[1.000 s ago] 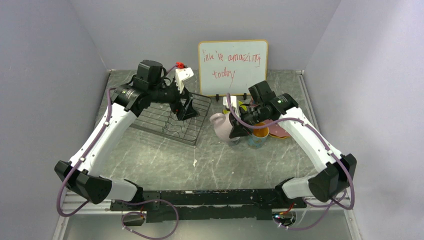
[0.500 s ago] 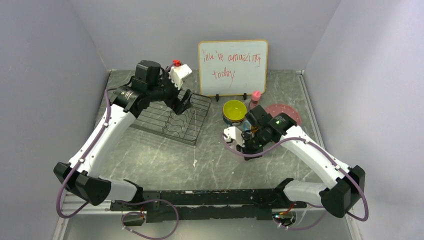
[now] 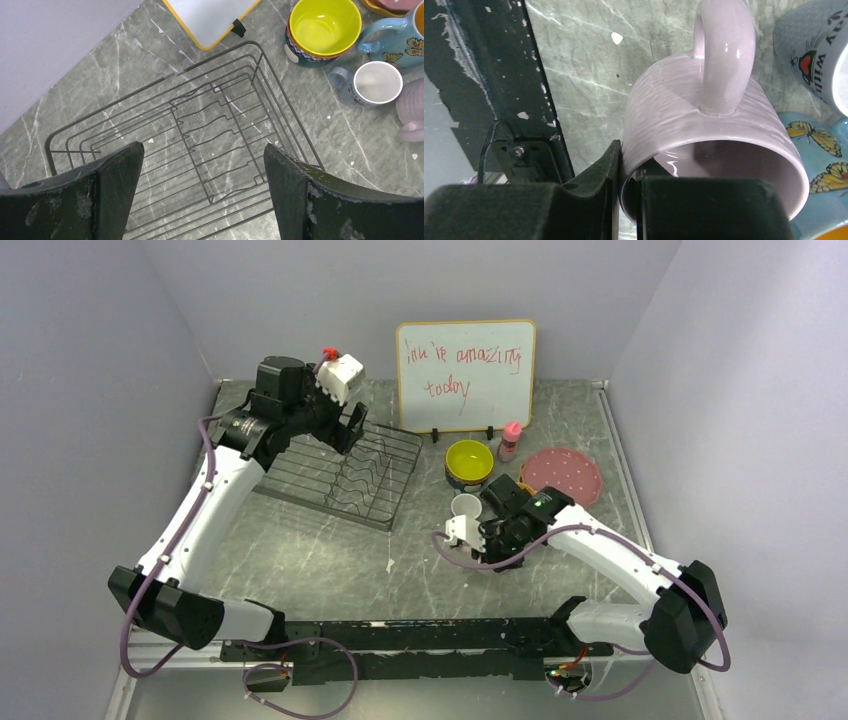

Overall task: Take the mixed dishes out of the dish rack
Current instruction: Place the cup at the center of the board.

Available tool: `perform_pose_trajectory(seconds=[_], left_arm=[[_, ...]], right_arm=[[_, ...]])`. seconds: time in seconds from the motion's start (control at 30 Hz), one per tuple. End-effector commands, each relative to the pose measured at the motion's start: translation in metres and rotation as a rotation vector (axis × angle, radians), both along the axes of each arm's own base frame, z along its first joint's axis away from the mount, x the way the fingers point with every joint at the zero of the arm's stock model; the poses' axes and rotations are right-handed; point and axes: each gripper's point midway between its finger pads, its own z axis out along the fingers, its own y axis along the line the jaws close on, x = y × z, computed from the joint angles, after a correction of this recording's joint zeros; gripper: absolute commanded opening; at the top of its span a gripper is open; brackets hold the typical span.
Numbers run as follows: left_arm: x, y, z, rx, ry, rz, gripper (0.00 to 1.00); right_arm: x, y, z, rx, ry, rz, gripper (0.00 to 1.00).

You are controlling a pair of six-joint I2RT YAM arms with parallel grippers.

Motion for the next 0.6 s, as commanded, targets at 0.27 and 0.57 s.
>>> perform_pose_trajectory(seconds=[0.27,0.57], left_arm=[[0.002,0.003,0.014,-0.032,-0.047,0.015,0.95],[-0.003,0.003,0.013,-0.033,-0.050,0.004,0.95]], right_arm=[[0.027,0.021,-0.018,0.003,-0.144,0.016,0.00],[0.025,0.016,-0.029,-0.048,-0.134,0.025,0.03]])
